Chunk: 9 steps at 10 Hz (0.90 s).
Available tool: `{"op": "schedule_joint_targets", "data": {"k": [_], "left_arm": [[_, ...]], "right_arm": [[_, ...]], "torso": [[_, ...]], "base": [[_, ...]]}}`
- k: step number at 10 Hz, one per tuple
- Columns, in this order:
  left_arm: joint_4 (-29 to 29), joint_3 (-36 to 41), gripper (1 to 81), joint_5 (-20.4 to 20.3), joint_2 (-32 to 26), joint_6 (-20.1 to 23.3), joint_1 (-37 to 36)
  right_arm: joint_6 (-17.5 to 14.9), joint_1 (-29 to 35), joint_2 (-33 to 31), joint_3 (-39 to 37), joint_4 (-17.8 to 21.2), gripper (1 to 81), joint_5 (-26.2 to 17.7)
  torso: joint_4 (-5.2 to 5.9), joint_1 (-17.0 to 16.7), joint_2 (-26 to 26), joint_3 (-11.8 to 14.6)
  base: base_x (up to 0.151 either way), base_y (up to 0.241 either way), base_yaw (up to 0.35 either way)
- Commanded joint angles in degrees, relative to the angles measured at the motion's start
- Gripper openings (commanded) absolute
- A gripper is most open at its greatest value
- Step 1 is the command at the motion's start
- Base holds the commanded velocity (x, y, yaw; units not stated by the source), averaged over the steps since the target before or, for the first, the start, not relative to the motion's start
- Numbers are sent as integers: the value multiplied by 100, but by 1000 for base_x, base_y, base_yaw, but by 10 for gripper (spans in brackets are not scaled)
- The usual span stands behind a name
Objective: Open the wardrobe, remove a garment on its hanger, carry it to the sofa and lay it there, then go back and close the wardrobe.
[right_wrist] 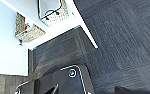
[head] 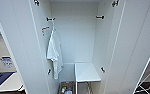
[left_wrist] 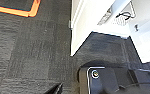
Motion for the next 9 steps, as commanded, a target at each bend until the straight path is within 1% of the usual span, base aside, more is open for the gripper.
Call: {"op": "schedule_joint_targets", "data": {"k": [1, 3, 4, 5, 6, 7, 9], "left_arm": [[24, -111, 811, -582, -1173, -1375, -703], [24, -418, 811, -529, -1263, -1745, -1098], [77, -499, 811, -520, -1272, -1966, -1291], [164, -456, 811, -426, -1289, -2149, -1563], [235, -455, 811, -127, -1263, -2307, -1907], [235, -411, 811, 259, -1219, -2414, -2318], [244, -306, 811, 1030, -1019, -2441, -3058]], "right_arm": [[921, 1090, -485, -1053, 101, 811, 325], [1027, 1730, -344, -1626, 92, 811, 281], [1151, 2056, -326, -1715, 83, 811, 237], [1360, 2407, -309, -1846, 66, 811, 202], [1597, 2724, -283, -2013, 39, 811, 133], [1887, 3048, -291, -2093, 39, 811, 36], [2448, 3454, -257, -2319, 48, 811, -35]], "torso": [[0, 0, 0, 0], [0, 0, 0, 0], [0, 0, 0, 0], [0, 0, 0, 0], [0, 2, 0, -2], [0, 4, 2, -2], [0, 4, 5, -5]], "base": [[0, 0, 0], [0, 0, 0], [0, 0, 0], [0, 0, 0], [0, 0, 0], [0, 0, 0], [0, 0, 0]]}}
